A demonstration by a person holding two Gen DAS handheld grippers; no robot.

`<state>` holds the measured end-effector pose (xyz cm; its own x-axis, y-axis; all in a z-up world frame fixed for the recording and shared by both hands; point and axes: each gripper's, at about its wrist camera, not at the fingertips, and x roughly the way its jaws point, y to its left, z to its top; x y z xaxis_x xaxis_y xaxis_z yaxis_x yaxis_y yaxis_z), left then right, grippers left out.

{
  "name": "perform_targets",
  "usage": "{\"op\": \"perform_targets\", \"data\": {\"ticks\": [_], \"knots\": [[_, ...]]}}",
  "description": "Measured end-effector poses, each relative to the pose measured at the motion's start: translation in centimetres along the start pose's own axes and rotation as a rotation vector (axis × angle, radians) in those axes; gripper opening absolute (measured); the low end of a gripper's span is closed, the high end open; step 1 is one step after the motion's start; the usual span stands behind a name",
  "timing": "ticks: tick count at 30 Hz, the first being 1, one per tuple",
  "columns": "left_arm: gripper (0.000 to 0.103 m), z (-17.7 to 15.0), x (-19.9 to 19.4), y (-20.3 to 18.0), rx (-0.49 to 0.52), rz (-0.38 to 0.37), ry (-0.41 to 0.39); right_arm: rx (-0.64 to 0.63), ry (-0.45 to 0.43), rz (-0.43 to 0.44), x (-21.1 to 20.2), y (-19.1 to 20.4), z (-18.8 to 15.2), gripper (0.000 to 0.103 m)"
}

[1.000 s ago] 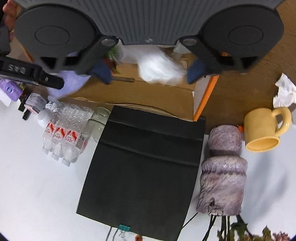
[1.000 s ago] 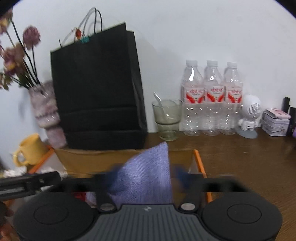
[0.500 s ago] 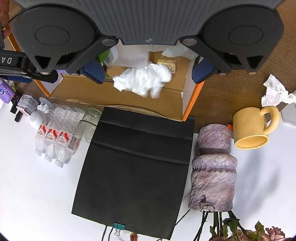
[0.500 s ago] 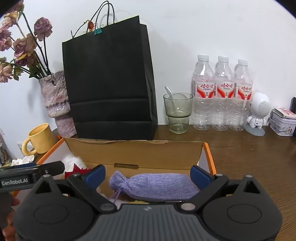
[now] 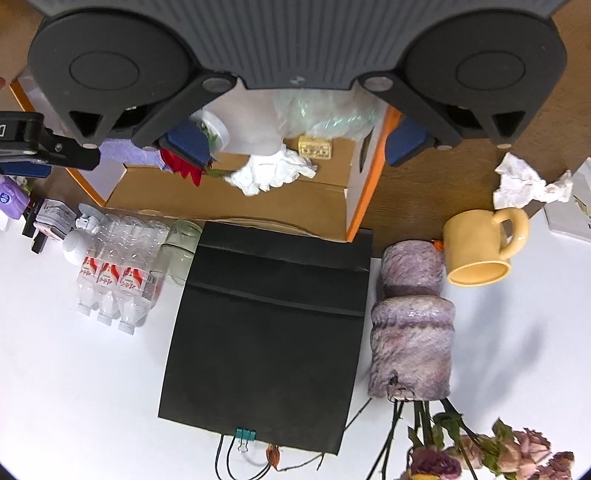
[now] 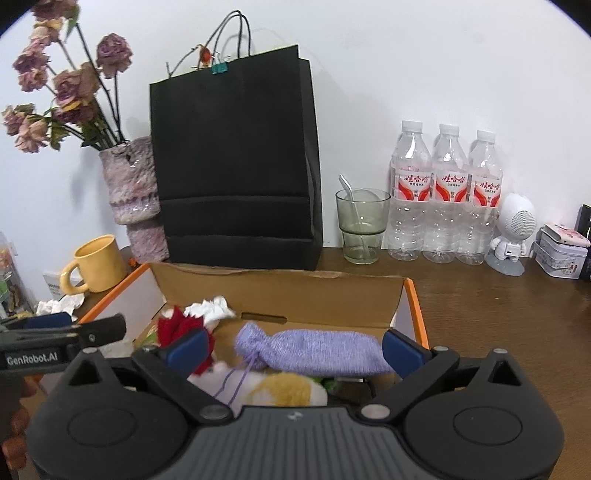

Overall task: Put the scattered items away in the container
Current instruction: 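Move both grippers out of the box down to the items before it, then grasp the black candy bar with the left gripper while the right grasps a clear wrapper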

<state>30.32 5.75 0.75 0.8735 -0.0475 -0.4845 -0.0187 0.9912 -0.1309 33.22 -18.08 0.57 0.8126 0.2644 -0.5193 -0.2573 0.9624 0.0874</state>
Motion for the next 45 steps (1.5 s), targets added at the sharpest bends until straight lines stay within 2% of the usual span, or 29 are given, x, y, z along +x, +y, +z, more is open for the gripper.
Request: {"op": "perform_targets", "data": {"ticks": [8, 17, 24, 28, 32, 35, 36, 41, 45], "knots": [[0.103, -2.0, -4.2, 0.5, 0.042, -0.001, 0.004, -0.021, -0.016, -0.015, -4.7, -0.2, -2.4, 0.101], [0.103, -5.0, -7.7, 0.6, 0.057, -0.02, 0.03, -0.065, 0.023, -0.057, -8.6, -0.7, -6.8, 0.101], [0.103, -8.1, -6.5, -0.3, 0.105, -0.003, 0.125, -0.04, 0.139, -0.104, -7.3, -2.3, -10.6, 0.097], [0.102, -9.0, -5.0, -1.1, 0.152, 0.019, 0.158, -0.004, 0.165, -0.112, -6.2, -3.1, -11.0, 0.093], [0.095, -9.1, -3.8, -1.2, 0.151, 0.018, 0.183, 0.01, 0.17, -0.115, -5.4, -3.7, -10.8, 0.09], [0.085, -9.3, -3.1, -1.6, 0.169, 0.018, 0.195, 0.019, 0.183, -0.116, -4.7, -3.7, -10.8, 0.087], [0.085, -9.4, -3.1, -1.7, 0.173, 0.018, 0.187, 0.021, 0.188, -0.116, -4.5, -3.8, -10.8, 0.084], [0.082, -9.5, -3.0, -1.7, 0.182, -0.003, 0.179, 0.018, 0.181, -0.123, -4.0, -3.7, -11.2, 0.085], [0.071, -9.5, -3.1, -1.8, 0.188, -0.016, 0.171, 0.01, 0.171, -0.116, -4.2, -3.4, -11.3, 0.077]]}}
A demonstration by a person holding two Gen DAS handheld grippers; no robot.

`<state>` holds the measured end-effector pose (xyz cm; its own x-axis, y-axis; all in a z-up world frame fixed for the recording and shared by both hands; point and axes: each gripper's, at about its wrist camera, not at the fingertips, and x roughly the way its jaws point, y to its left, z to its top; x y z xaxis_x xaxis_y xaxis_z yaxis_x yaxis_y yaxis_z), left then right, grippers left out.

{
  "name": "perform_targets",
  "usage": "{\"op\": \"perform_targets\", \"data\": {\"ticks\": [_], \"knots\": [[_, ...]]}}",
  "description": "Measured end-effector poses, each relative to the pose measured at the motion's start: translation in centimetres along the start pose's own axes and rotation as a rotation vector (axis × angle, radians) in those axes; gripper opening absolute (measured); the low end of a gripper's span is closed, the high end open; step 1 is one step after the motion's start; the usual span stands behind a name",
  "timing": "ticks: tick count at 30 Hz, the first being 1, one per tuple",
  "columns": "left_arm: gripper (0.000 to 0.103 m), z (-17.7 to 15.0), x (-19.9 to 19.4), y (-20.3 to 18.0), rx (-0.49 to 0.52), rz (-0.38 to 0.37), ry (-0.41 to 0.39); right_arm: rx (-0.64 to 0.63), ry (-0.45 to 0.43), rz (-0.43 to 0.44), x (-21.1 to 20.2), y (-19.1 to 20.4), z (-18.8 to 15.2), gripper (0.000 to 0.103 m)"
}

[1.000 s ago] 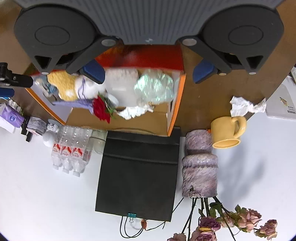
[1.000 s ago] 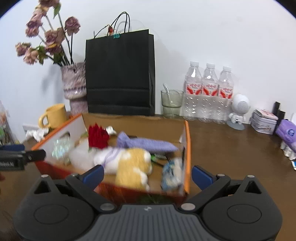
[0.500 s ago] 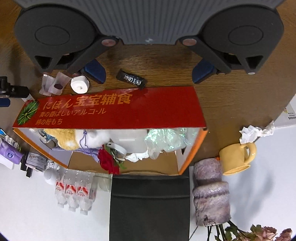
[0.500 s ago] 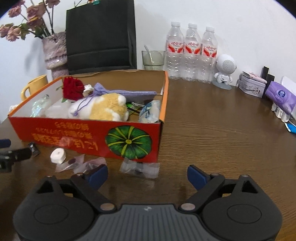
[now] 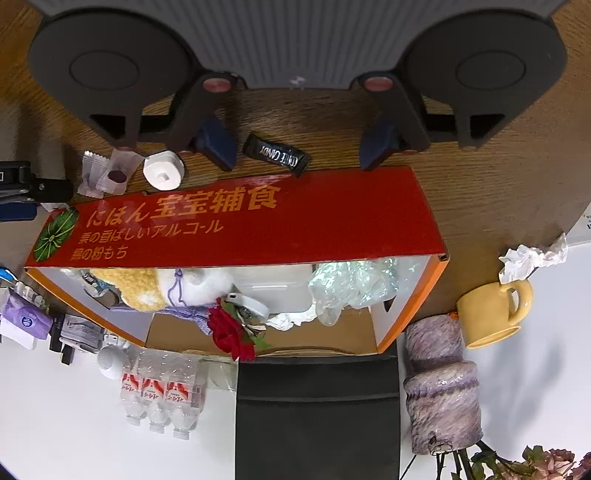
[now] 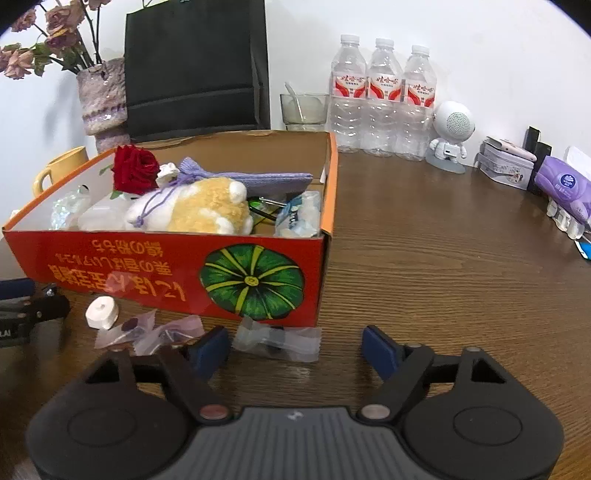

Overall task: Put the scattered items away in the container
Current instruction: 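Grasp the black candy bar with the left gripper while the right grasps a clear wrapper, then lift the candy bar and wrapper over the box and open both grippers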

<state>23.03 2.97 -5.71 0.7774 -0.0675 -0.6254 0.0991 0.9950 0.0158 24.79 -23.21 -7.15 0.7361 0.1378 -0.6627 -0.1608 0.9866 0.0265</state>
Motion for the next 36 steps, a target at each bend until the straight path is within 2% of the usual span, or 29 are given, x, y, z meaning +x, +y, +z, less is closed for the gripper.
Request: {"op": "perform_targets", "data": {"ticks": [1, 2, 3, 4, 6, 10, 11, 26, 30, 36], "knots": [[0.064, 0.0, -0.1, 0.0, 0.002, -0.001, -0.003, -0.001, -0.002, 0.001, -0.1, 0.0, 0.0, 0.076], [0.058, -0.1, -0.2, 0.0, 0.004, -0.005, -0.006, -0.002, -0.007, 0.002, -0.2, 0.0, -0.1, 0.068], [0.044, -0.1, -0.4, -0.1, 0.006, -0.009, -0.01, -0.002, -0.014, 0.005, -0.3, 0.0, -0.1, 0.058], [0.033, -0.2, -0.5, -0.1, 0.007, -0.012, -0.014, -0.002, -0.019, 0.006, -0.4, 0.0, -0.1, 0.053], [0.03, -0.2, -0.6, 0.0, 0.008, -0.02, -0.017, -0.002, -0.027, 0.013, -0.7, 0.0, -0.2, 0.034], [0.024, -0.4, -1.0, 0.1, 0.006, -0.033, -0.029, 0.009, -0.043, 0.037, -1.3, -0.1, -0.4, 0.026], [0.024, -0.5, -1.0, 0.1, 0.007, -0.034, -0.029, 0.007, -0.054, 0.042, -1.5, -0.1, -0.5, 0.018], [0.023, -0.8, -1.9, 0.1, 0.0, -0.043, -0.057, -0.008, -0.092, 0.07, -2.9, 0.3, -0.8, 0.011], [0.023, -1.0, -2.6, 0.1, -0.007, -0.05, -0.071, -0.014, -0.111, 0.082, -3.6, 0.5, -0.9, 0.007], [0.023, -1.7, -4.3, 0.2, -0.028, -0.066, -0.099, -0.004, -0.13, 0.104, -5.1, 0.7, -1.5, 0.006]]}}
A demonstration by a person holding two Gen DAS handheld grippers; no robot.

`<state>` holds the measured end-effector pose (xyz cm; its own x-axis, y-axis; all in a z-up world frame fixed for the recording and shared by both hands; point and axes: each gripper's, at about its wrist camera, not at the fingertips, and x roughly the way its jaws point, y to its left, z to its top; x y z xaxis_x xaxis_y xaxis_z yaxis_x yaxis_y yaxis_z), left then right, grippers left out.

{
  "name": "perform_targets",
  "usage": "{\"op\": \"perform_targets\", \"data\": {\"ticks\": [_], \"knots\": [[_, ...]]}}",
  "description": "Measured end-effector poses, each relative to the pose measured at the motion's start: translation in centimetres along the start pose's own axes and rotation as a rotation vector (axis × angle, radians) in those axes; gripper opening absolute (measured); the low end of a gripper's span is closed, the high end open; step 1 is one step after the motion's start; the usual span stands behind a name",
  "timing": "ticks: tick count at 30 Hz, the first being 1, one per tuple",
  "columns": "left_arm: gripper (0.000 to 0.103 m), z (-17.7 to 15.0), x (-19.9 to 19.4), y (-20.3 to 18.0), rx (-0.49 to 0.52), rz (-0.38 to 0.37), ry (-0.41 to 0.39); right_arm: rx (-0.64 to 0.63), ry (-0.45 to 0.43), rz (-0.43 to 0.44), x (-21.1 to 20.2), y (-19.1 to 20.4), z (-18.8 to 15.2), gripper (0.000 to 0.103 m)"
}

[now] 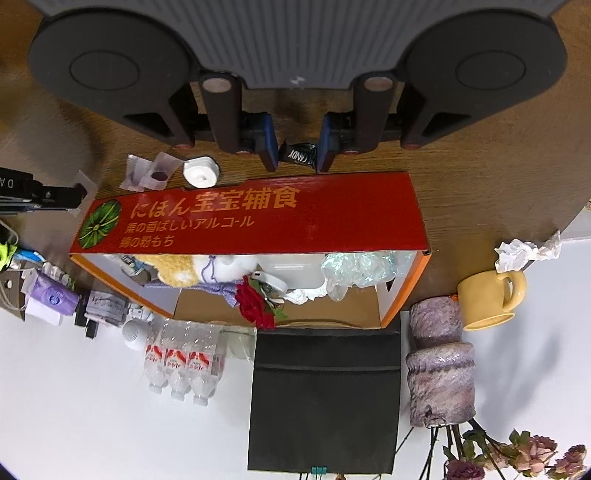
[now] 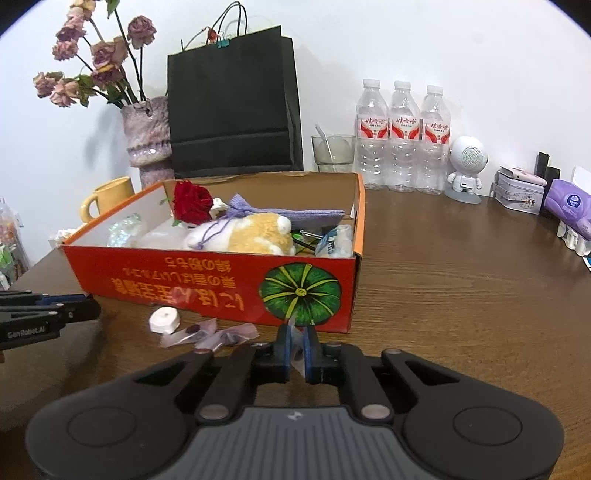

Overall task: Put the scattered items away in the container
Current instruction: 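Lift the candy bar and wrapper over the box and open both grippers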

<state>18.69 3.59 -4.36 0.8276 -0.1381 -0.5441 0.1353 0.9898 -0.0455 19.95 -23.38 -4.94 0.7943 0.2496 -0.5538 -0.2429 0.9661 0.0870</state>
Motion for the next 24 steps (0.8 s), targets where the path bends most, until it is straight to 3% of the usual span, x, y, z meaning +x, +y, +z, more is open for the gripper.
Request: {"op": "perform_targets", "data": {"ticks": [8, 14, 19, 24], "knots": [[0.023, 0.2, -3.3, 0.0, -0.032, -0.019, -0.066, 0.028, -0.06, 0.057, -3.2, 0.4, 0.4, 0.006], [0.023, 2.6, -5.6, -0.6, -0.004, -0.02, -0.175, 0.04, -0.146, 0.129, -5.2, 0.9, 3.4, 0.006], [0.023, 6.6, -4.5, -0.5, 0.005, -0.007, -0.239, 0.043, -0.192, 0.131, -3.9, 1.4, 6.9, 0.006], [0.023, 9.6, -1.1, 0.4, -0.023, 0.012, -0.251, 0.065, -0.198, 0.109, -0.2, 1.2, 10.3, 0.006]]}}
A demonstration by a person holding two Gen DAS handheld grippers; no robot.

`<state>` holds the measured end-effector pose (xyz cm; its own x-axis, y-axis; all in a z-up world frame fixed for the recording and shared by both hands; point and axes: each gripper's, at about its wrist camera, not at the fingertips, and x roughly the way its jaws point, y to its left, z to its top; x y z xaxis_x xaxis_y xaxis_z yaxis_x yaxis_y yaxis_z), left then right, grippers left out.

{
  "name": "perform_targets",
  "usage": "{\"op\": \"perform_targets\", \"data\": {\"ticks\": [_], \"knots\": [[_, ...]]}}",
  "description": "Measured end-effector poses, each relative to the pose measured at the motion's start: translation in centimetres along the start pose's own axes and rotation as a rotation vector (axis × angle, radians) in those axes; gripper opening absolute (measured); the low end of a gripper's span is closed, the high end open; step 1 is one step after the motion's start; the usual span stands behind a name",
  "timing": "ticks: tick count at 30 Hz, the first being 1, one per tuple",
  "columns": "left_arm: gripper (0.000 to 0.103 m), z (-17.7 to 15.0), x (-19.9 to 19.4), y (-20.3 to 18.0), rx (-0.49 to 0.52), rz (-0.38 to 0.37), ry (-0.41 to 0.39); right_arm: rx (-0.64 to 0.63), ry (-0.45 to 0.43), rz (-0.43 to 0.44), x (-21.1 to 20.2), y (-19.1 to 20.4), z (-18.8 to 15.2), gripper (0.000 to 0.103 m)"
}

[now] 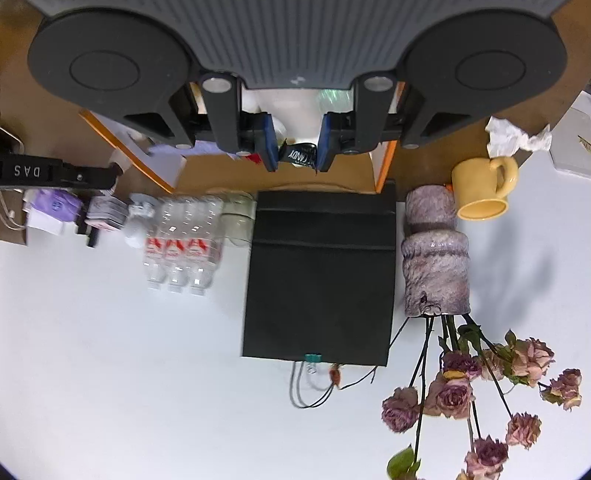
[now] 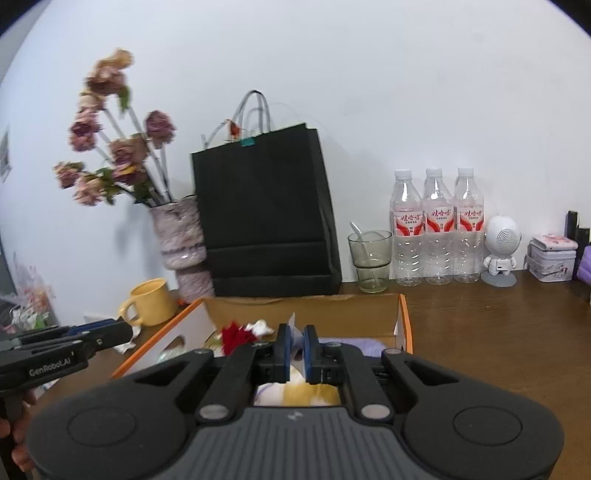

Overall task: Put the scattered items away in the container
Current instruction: 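Lift the candy bar and wrapper over the box and open both grippers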

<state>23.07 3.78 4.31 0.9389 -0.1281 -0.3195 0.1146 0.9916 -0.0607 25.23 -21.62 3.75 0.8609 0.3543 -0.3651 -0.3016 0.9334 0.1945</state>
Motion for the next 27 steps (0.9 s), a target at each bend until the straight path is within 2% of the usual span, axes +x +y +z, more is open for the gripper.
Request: {"op": "perform_targets", "data": {"ticks": [5, 8, 9, 10, 11, 12, 13, 16, 27], "knots": [[0.023, 0.0, 4.6, 1.7, -0.08, 0.016, 0.043, 0.026, 0.061, -0.028, 4.9, -1.4, 0.1, 0.006], [0.025, -0.1, 7.3, 2.2, -0.087, 0.008, 0.091, 0.019, 0.13, -0.033, 7.8, -2.1, -0.5, 0.008], [0.033, -0.1, 8.0, 2.4, -0.089, 0.003, 0.104, 0.014, 0.158, -0.029, 8.8, -2.2, -0.6, 0.011], [0.061, -0.2, 8.7, 2.5, -0.101, 0.004, 0.119, 0.015, 0.174, -0.041, 9.5, -2.3, -0.7, 0.02], [0.081, -0.3, 9.2, 2.5, -0.117, 0.02, 0.141, 0.015, 0.185, -0.059, 10.2, -2.3, -0.7, 0.052], [0.103, -0.3, 9.7, 2.5, -0.126, 0.043, 0.157, 0.014, 0.192, -0.081, 10.7, -2.3, -0.6, 0.091], [0.103, -0.5, 9.8, 2.4, -0.12, 0.07, 0.155, 0.011, 0.191, -0.089, 11.0, -2.2, -0.6, 0.102], [0.103, -0.6, 9.8, 2.0, -0.085, 0.089, 0.168, -0.006, 0.17, -0.071, 10.7, -1.9, -0.4, 0.102], [0.103, -0.9, 9.2, 1.1, -0.061, 0.081, 0.165, 0.001, 0.166, -0.096, 9.5, -2.0, -0.6, 0.102]]}}
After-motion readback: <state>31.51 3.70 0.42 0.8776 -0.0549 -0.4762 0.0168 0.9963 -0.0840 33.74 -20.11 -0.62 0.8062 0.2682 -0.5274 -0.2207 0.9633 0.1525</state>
